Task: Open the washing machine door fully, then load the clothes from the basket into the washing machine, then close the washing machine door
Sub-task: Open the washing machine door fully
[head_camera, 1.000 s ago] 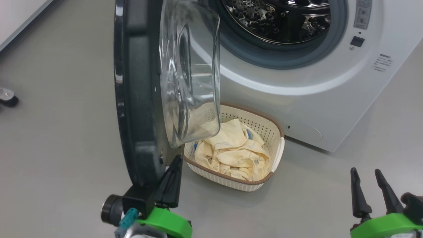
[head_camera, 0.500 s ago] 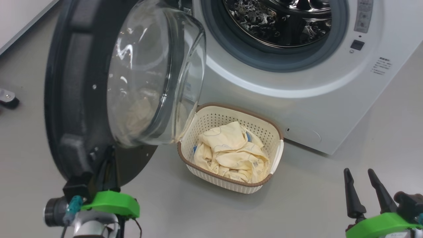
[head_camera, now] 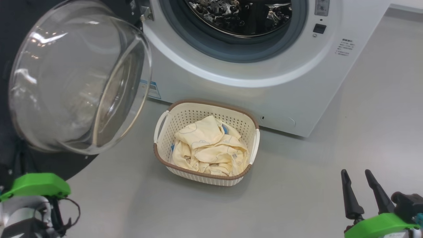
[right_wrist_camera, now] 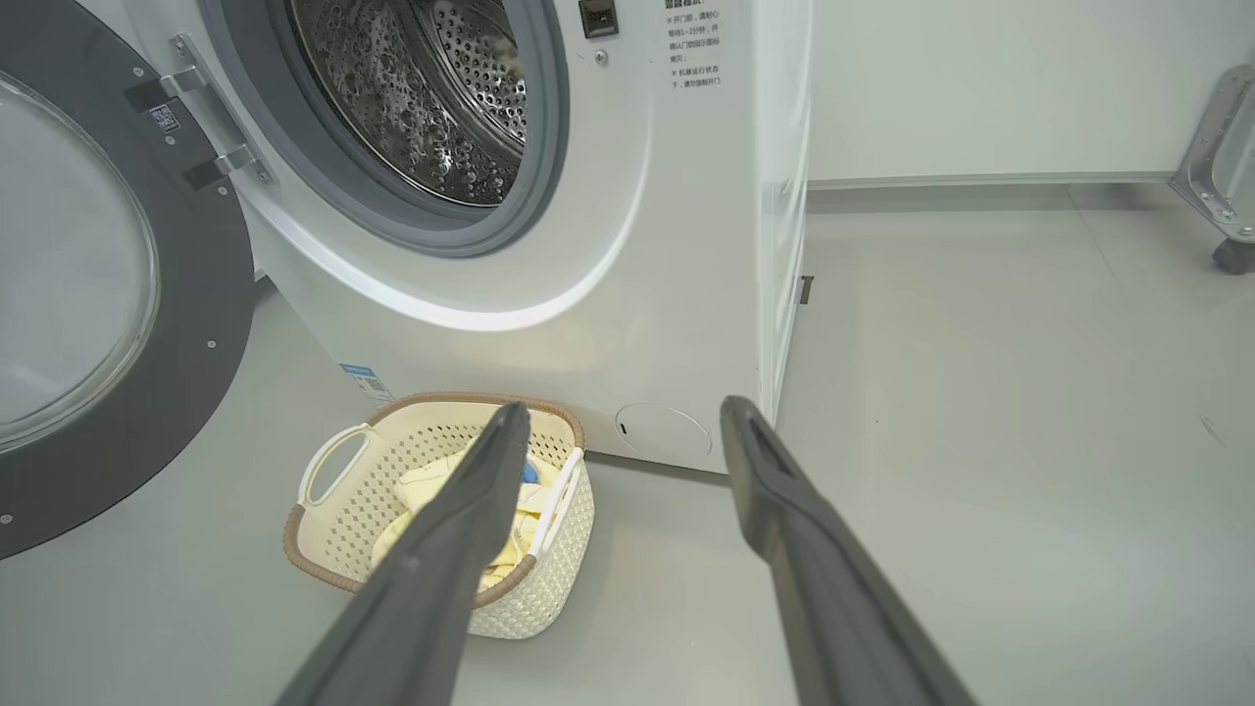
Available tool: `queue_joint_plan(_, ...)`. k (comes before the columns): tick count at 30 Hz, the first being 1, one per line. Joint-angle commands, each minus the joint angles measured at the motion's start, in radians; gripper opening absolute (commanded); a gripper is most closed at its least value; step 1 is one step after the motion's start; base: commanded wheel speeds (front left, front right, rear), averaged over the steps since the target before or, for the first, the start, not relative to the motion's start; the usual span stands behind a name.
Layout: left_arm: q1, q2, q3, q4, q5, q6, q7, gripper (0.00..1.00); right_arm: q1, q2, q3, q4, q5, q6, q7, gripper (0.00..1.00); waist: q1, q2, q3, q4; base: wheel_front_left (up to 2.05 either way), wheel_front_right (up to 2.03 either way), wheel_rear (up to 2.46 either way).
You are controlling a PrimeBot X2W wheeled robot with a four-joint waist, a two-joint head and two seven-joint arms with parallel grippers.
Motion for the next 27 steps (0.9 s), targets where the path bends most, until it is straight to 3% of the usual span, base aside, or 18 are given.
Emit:
queue_joint_plan(1, -0.061, 0.053, 0.067, -0.02, 0.0, 0.092, -0.014, 0.0, -0.044, -0.028, 0.021, -0.029, 0.0, -0.003, -0.01, 1.0, 0.0, 0.0, 0.016, -0.02, 0.0, 0.0, 0.0)
queue_joint_plan(13, -0.17, 0.106, 0.26, 0.125, 0.036, 0.071, -0.014, 0.0, -0.062, -0.044, 0.021, -0.033, 0.005, -0.003, -0.01, 1.0, 0.0, 0.0, 0.055, -0.08, 0.0, 0.0, 0.0)
queue_joint_plan(22, -0.236, 0.122, 0.31, 0.218, 0.081, 0.053, -0.014, 0.0, -0.07, -0.046, 0.026, -0.031, 0.004, -0.003, -0.01, 1.0, 0.0, 0.0, 0.059, -0.084, 0.0, 0.0, 0.0)
queue_joint_plan(27, -0.241, 0.107, 0.342, 0.194, 0.096, 0.041, -0.014, 0.0, -0.073, -0.045, 0.024, -0.027, 0.005, -0.003, -0.01, 1.0, 0.0, 0.0, 0.051, -0.083, 0.0, 0.0, 0.0)
